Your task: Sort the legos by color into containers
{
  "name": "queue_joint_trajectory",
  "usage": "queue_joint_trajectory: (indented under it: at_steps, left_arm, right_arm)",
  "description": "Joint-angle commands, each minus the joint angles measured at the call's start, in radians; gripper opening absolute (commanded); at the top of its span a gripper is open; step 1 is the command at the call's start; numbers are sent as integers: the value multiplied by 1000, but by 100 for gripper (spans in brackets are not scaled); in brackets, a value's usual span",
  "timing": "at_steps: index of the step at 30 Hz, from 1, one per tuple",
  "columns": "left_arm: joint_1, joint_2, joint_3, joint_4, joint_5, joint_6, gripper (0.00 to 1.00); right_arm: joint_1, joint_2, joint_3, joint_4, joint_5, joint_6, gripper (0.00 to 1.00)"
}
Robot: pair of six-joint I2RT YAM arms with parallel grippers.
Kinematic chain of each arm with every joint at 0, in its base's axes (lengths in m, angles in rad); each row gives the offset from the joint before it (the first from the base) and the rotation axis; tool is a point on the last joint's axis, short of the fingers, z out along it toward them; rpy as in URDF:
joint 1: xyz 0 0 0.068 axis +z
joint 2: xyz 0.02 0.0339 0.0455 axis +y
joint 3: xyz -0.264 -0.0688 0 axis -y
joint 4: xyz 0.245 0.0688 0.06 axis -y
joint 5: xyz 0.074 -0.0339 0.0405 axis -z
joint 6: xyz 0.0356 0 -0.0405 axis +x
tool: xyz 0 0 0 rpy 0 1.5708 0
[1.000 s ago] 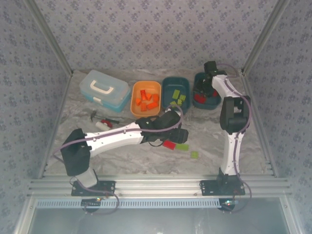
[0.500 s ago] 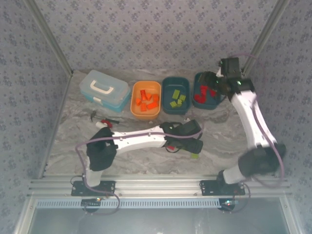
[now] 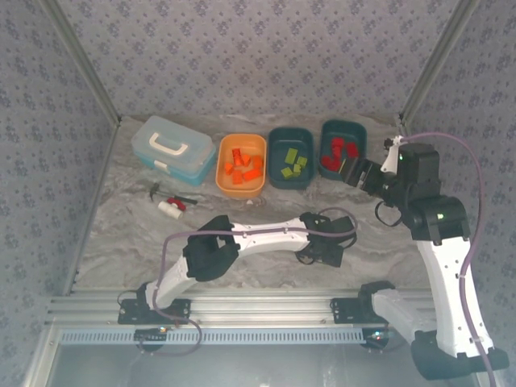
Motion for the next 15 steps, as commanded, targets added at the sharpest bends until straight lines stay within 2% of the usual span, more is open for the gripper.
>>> queue_joint_trajectory:
  at_steps: [1,5,15]
  left_arm:
    - [-9,46,90,-79,12,-33,77]
    - [-9,75,94,-78,14,-27,67]
    - [-9,113,135,-94,-13,12,27]
  right_arm:
    - [8,-8,-7,-27,-35,0,82]
    - [17,-9,-9,-13,-36,12,81]
    - [24,-40,-4,-42,-20,14,80]
